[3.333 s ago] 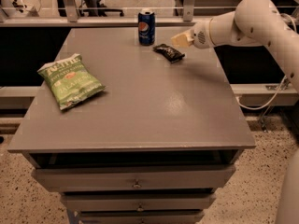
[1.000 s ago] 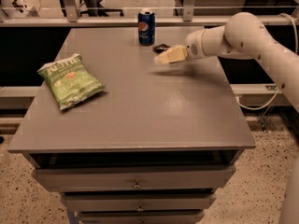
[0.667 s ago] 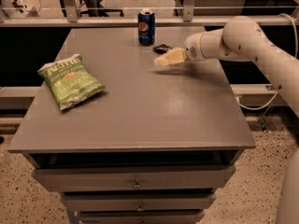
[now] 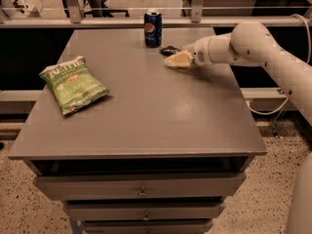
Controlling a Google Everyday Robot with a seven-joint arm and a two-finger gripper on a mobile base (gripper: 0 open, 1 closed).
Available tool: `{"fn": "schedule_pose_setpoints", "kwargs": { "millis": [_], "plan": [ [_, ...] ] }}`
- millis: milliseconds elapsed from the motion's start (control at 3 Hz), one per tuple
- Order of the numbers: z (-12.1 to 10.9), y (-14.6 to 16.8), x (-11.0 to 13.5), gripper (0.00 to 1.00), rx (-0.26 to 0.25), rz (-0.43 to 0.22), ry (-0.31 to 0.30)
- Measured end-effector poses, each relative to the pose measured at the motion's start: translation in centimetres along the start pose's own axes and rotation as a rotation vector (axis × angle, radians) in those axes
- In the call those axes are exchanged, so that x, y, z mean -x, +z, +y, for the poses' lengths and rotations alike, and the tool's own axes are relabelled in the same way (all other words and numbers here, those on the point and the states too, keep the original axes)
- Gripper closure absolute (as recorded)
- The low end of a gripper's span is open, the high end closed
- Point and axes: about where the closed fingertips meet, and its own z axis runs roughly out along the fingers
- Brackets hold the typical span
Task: Move rxbar chocolate near green jalapeno chip bag
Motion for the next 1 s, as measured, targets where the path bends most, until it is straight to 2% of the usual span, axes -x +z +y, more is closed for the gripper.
{"fn": "schedule_pose_setpoints", "kwargs": {
  "millis": [667, 1000],
  "plan": [
    [0.8, 0.1, 0.6, 0.87, 0.021, -0.003, 0.008],
    [2.0, -0.3, 1.9, 1.00, 0.054, -0.017, 0.005]
  ]
}}
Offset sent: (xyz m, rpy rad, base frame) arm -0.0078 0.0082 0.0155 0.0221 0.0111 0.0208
